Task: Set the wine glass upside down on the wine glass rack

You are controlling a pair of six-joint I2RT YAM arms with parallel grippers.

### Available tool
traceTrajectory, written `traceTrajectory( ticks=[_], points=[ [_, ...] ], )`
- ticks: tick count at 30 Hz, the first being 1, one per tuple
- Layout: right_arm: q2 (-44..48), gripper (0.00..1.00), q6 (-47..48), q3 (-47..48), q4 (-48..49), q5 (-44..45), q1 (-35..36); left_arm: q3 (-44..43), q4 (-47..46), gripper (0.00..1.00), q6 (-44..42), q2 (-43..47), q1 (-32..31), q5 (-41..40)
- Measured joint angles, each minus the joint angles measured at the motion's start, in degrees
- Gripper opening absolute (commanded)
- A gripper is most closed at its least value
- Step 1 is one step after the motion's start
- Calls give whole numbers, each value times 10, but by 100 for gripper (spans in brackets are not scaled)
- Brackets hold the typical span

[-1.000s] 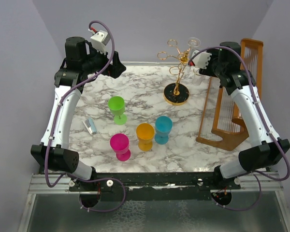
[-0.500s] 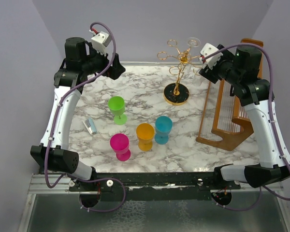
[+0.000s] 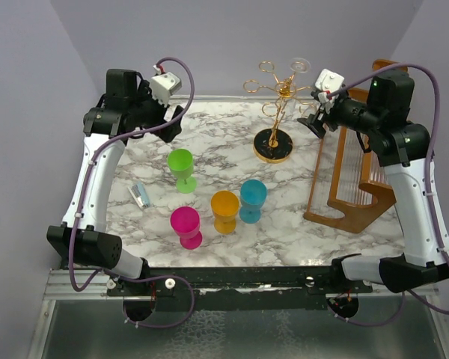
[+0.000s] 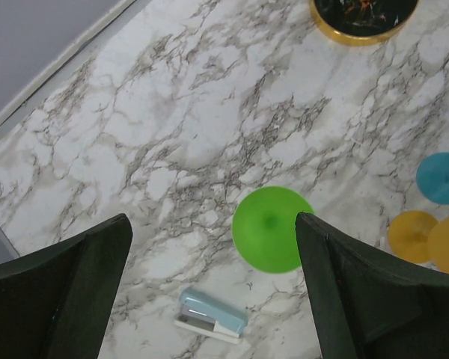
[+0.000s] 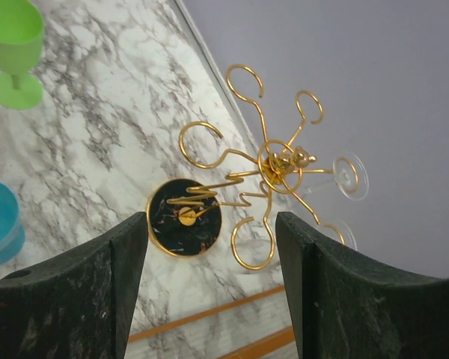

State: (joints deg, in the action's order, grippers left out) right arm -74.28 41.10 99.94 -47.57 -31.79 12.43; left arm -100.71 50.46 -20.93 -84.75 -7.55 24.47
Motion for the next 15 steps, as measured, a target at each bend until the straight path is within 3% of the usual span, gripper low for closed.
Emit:
traceTrajectory(
  ticks=[10,15],
  points=[
    [-11,69,-20,12,-9,-58,0,58,28,83,-52,-15,-7,-59],
    [-22,70,-20,11,-13,-60,0,82,32,75,-67,-39,-40,-105]
  ],
)
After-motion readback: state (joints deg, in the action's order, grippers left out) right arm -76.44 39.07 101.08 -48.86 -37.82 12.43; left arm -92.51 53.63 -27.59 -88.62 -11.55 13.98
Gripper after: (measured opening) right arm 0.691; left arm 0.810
